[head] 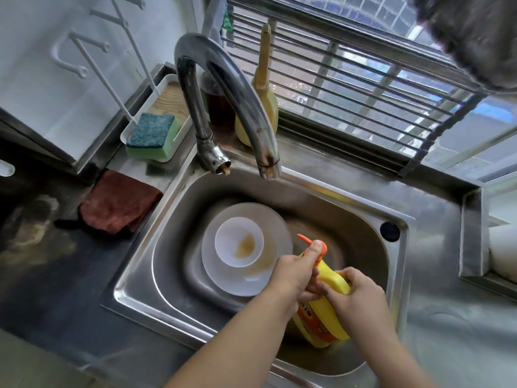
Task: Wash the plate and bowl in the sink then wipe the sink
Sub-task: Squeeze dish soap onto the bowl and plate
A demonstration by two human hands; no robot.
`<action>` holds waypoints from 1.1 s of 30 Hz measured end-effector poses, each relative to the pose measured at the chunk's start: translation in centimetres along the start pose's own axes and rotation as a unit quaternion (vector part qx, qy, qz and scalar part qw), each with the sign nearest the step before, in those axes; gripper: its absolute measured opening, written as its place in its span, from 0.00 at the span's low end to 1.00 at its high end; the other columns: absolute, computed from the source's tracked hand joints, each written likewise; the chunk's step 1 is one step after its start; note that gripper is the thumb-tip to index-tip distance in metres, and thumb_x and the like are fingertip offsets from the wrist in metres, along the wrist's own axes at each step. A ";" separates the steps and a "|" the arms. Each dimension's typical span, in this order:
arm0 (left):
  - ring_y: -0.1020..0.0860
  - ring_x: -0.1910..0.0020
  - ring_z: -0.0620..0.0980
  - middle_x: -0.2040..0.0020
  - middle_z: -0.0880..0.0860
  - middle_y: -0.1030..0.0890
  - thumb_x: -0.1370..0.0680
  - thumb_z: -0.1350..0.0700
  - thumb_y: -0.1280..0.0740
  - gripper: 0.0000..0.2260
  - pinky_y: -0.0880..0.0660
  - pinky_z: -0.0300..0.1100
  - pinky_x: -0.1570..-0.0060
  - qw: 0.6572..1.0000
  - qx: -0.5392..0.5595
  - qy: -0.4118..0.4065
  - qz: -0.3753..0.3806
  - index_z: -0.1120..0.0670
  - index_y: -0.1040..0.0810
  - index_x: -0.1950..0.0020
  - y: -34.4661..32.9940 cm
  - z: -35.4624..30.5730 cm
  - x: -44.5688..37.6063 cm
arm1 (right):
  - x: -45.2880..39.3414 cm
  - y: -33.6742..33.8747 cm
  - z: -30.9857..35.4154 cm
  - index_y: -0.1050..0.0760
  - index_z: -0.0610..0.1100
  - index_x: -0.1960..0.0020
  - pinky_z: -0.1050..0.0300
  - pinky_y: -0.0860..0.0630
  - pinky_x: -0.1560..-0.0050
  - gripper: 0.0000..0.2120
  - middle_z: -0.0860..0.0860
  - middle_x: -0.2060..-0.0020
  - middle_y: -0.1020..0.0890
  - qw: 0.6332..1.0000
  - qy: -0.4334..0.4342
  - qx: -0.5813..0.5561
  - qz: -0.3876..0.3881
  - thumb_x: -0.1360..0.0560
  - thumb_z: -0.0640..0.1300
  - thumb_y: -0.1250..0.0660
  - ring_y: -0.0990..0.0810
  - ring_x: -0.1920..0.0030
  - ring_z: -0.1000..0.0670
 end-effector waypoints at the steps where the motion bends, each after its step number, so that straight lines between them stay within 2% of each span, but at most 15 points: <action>1: 0.22 0.63 0.49 0.63 0.54 0.22 0.27 0.36 0.34 0.22 0.18 0.47 0.56 1.000 -0.006 0.004 0.000 0.57 0.24 0.59 0.1 0.0 0.0 | 0.1 0.0 0.0 0.28 0.51 0.52 0.68 0.37 0.70 0.11 0.62 0.66 0.28 1.000 0.001 0.000 -0.001 0.29 0.54 0.29 0.30 0.65 0.62; 5: 0.22 0.60 0.50 0.61 0.54 0.22 0.29 0.33 0.34 0.25 0.19 0.49 0.52 0.999 -0.029 0.015 0.002 0.56 0.24 0.56 0.1 -0.3 -0.1 | 0.3 -0.2 -0.2 0.27 0.51 0.51 0.68 0.36 0.69 0.12 0.61 0.65 0.28 1.000 -0.004 -0.002 -0.009 0.29 0.56 0.29 0.30 0.65 0.61; 8: 0.22 0.58 0.49 0.59 0.54 0.22 0.27 0.34 0.36 0.24 0.19 0.47 0.52 0.998 -0.054 -0.003 0.014 0.56 0.23 0.56 -0.2 -0.3 -0.1 | 0.3 -0.2 -0.4 0.28 0.51 0.52 0.68 0.36 0.69 0.12 0.62 0.66 0.29 1.000 -0.010 -0.008 -0.013 0.29 0.56 0.29 0.30 0.65 0.61; 15: 0.22 0.66 0.48 0.66 0.54 0.23 0.25 0.38 0.35 0.22 0.18 0.46 0.55 0.999 -0.035 -0.001 0.014 0.58 0.23 0.60 0.0 -0.1 -0.5 | 0.5 -0.5 -0.7 0.26 0.50 0.52 0.68 0.36 0.70 0.11 0.61 0.66 0.27 0.999 -0.002 -0.022 -0.027 0.29 0.55 0.29 0.29 0.65 0.61; 21: 0.21 0.64 0.48 0.63 0.53 0.21 0.29 0.31 0.37 0.26 0.18 0.43 0.57 0.995 -0.093 -0.003 0.023 0.55 0.24 0.60 -0.2 -0.4 0.0 | 0.8 -0.9 -1.5 0.27 0.53 0.53 0.66 0.32 0.69 0.11 0.61 0.66 0.25 0.999 -0.015 -0.033 -0.031 0.29 0.57 0.30 0.27 0.65 0.60; 25: 0.21 0.59 0.48 0.60 0.52 0.22 0.29 0.29 0.42 0.28 0.19 0.44 0.54 0.988 -0.146 -0.004 0.049 0.54 0.25 0.58 -0.6 -0.1 0.7 | 1.4 -1.2 -2.3 0.27 0.52 0.50 0.67 0.32 0.68 0.14 0.60 0.65 0.25 0.998 -0.022 -0.042 -0.043 0.30 0.58 0.30 0.27 0.65 0.59; 28: 0.25 0.66 0.47 0.63 0.52 0.25 0.25 0.32 0.43 0.24 0.20 0.43 0.65 0.989 -0.129 -0.009 0.072 0.53 0.26 0.58 -0.1 0.3 1.1 | 1.7 -0.9 -2.7 0.25 0.52 0.48 0.65 0.29 0.65 0.15 0.58 0.63 0.24 0.998 -0.020 -0.045 -0.047 0.31 0.57 0.29 0.25 0.63 0.56; 30: 0.28 0.73 0.47 0.65 0.52 0.26 0.21 0.38 0.43 0.20 0.27 0.40 0.73 0.988 -0.139 -0.023 0.066 0.54 0.27 0.58 1.2 0.5 1.0 | 1.7 -0.5 -2.5 0.25 0.52 0.48 0.60 0.24 0.61 0.15 0.56 0.61 0.22 0.998 -0.010 -0.044 -0.045 0.31 0.56 0.28 0.23 0.59 0.54; 33: 0.31 0.74 0.48 0.66 0.52 0.27 0.19 0.47 0.42 0.15 0.33 0.38 0.74 0.976 -0.208 -0.057 0.028 0.55 0.28 0.59 3.4 -0.1 1.4 | 1.5 0.9 -1.8 0.24 0.53 0.46 0.56 0.22 0.56 0.15 0.58 0.59 0.21 0.998 0.020 -0.044 -0.046 0.31 0.55 0.27 0.22 0.57 0.54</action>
Point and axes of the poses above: each hand's wrist, its own x-axis away from the middle knuckle, its own y-axis out of the back of the hand, z = x × y, the point moved 6 cm from there along -x, towards the middle knuckle
